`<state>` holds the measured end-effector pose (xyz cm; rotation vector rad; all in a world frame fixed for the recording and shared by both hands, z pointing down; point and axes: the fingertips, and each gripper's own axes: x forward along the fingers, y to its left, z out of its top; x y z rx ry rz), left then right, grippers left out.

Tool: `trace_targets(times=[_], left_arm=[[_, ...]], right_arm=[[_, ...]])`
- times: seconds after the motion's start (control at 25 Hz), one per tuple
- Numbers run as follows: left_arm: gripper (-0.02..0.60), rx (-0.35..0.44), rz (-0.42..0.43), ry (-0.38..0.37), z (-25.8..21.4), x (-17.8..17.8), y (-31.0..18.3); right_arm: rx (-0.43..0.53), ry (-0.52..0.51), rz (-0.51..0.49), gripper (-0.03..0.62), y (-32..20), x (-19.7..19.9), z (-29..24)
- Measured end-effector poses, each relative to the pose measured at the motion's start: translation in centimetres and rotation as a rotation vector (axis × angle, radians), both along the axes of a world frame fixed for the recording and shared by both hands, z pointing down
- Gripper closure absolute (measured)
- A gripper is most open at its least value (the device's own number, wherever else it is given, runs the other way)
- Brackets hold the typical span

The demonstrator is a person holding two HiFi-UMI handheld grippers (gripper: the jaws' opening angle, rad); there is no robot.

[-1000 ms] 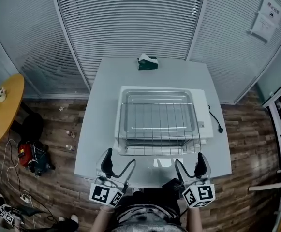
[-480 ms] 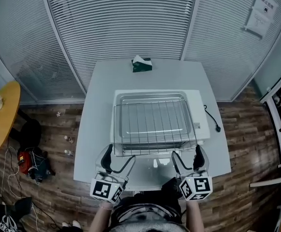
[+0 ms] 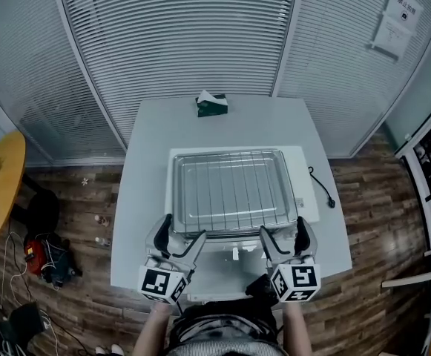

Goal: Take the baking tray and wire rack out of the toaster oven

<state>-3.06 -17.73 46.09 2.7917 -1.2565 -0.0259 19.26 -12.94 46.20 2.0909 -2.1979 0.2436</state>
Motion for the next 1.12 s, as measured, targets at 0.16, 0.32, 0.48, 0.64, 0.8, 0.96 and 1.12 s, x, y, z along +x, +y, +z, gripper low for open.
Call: trace_targets(times=[0.16,0.32,0.48,0.64,0.8,0.96,1.12], left_arm=[[0.181,-0.011,0.009,0.013,0.1,0.0,-0.1],[0.181,0.004,-0.018,-0.010,-0.5,-0.6,0.9],[0.181,0.001,0.021,-0.032,-0.4,-0.1,4.1],[0.241,-0.041,0.109,-0.062,1.4,1.8,7.9],[0.410,-0.114,0.172,-0.012,2.5,3.0,10.7],[0.499,-0.137,0.207,0.011,2.4,3.7,12.5],[0.573,-0.130,0.236,0.013,1.6,4.2,13.7]], right_arm=[[-0.005,-0.012,0.000,0.178,0.1,0.1,-0.1],[0.010,-0.037,-0.003,0.178,1.3,-0.7,-0.7],[0.016,0.014,-0.067,0.184,3.1,-3.4,-0.5],[-0.008,0.142,-0.127,0.325,5.5,-6.8,0.7],[-0.032,0.145,-0.178,0.432,7.3,-9.7,1.8],[-0.017,0.157,-0.213,0.526,8.5,-11.7,1.4],[-0.014,0.172,-0.249,0.576,9.2,-13.3,0.4]])
